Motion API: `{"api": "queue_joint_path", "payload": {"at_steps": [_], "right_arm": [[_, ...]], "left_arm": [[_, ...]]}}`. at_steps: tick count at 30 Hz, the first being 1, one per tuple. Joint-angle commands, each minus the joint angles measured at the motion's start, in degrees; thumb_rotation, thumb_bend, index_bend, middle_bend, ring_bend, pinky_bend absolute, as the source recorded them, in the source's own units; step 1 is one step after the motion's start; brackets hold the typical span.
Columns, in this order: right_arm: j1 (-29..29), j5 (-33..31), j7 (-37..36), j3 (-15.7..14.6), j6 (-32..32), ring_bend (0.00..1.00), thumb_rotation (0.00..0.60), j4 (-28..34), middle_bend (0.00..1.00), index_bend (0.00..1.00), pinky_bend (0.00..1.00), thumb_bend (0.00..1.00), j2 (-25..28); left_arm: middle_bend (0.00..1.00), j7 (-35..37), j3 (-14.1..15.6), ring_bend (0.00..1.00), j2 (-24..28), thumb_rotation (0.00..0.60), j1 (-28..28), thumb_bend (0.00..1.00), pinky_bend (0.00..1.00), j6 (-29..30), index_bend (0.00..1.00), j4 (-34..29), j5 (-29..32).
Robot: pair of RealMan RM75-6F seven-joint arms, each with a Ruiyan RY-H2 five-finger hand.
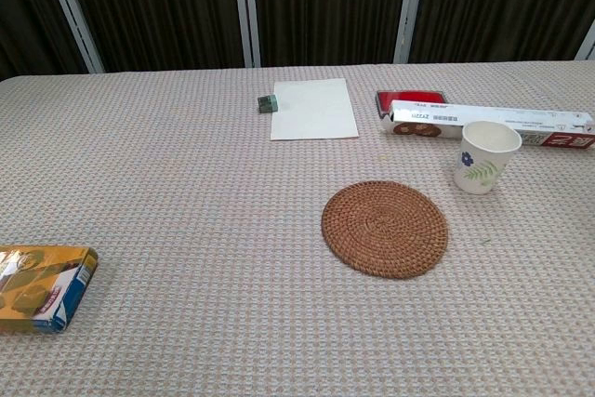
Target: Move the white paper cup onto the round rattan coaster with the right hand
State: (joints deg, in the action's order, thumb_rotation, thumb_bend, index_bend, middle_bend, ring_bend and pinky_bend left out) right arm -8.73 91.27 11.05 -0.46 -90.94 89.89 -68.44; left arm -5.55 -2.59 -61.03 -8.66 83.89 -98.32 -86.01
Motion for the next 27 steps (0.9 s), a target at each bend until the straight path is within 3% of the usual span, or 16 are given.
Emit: {"api": "queue_joint_path", "payload": {"at_steps": [1, 6, 11, 15, 19, 27], "right_arm": [[0.1, 0.2, 1.0, 0.2, 0.3, 0.0, 0.6, -0.1, 0.0, 0.0, 0.0, 0.0, -0.3], [-0.4, 0.2, 1.2, 0.2, 2.2, 0.0, 0.6, 0.3, 0.0, 0.0, 0.0, 0.0, -0.8], [-4.0, -0.6, -1.9, 1.0, 9.0, 0.0, 0.6, 2.0, 0.0, 0.0, 0.0, 0.0, -1.2], [-9.8, -4.4, -0.8, 4.3, 18.0, 0.0, 0.6, 2.5, 0.0, 0.0, 0.0, 0.0, -2.1], [-17.6, -12.2, 4.3, 9.7, 28.9, 0.0, 0.6, 2.0, 0.0, 0.0, 0.0, 0.0, -4.8], [-25.4, -24.1, 12.3, 13.7, 38.2, 0.0, 0.6, -4.3, 0.0, 0.0, 0.0, 0.0, -11.4]], "left_arm": [[0.0, 0.0, 0.0, 0.0, 0.0, 0.6, 0.0, 0.0, 0.0, 0.0, 0.0, 0.0, 0.0], [0.0, -0.2, -0.1, 0.0, -0.1, 0.6, 0.1, 0.0, 0.0, 0.0, 0.0, -0.1, 0.1], [0.0, -0.8, -0.5, 0.0, -0.3, 0.6, 0.0, 0.0, 0.0, 0.3, 0.0, -0.1, 0.2], [0.0, -1.6, -0.8, 0.0, -0.7, 0.6, -0.4, 0.0, 0.0, -0.3, 0.0, 0.3, 0.8], [0.0, -3.1, -2.0, 0.0, -1.5, 0.6, -1.3, 0.0, 0.0, -1.7, 0.0, 1.4, 3.3], [0.0, -4.5, -3.1, 0.0, -2.3, 0.6, -2.1, 0.0, 0.0, -3.4, 0.0, 2.7, 6.3]]}}
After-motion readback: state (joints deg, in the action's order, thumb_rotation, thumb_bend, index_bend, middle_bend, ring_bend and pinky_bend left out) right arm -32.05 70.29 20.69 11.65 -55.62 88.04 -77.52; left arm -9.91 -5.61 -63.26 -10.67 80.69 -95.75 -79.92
